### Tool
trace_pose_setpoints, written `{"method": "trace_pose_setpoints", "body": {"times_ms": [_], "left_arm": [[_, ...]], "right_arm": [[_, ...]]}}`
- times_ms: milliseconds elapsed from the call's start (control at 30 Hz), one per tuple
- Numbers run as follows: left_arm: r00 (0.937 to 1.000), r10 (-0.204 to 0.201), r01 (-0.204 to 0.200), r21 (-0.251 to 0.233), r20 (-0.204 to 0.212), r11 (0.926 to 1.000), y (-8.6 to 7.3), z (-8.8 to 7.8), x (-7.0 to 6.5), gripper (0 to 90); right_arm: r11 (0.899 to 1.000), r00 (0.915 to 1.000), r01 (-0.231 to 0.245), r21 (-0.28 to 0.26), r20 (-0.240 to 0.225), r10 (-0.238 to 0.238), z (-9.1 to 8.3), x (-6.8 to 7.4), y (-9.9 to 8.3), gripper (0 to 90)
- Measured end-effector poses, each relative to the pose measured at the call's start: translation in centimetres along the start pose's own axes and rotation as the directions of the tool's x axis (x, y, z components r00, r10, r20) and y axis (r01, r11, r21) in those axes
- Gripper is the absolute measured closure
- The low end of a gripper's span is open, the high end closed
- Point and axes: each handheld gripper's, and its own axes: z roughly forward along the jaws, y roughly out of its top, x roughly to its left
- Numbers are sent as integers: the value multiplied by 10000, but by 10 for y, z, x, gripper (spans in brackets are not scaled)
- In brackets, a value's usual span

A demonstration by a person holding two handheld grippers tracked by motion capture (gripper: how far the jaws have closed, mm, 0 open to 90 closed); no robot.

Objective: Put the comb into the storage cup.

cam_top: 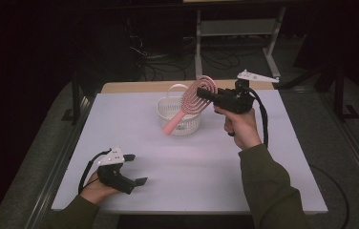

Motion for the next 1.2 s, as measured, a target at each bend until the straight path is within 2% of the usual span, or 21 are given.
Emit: {"method": "trace_pose_setpoints", "body": {"times_ms": [400,733,900,1200], "left_arm": [[10000,26,-26,53,68,10000,0,1,-1,0],[9999,54,-55,91,118,9999,0,2,-1,0],[9999,51,-52,87,133,9999,0,2,-2,0],[9998,48,-50,99,180,9999,0,3,-2,0]], "right_arm": [[9997,9994,24,-249,346,-15,5,-9,14,634],[9989,9957,-96,-467,921,139,8,-26,23,634],[9980,9917,-149,-608,1265,225,10,-34,22,634],[9988,9839,-187,-447,1768,263,21,-45,15,634]]}}
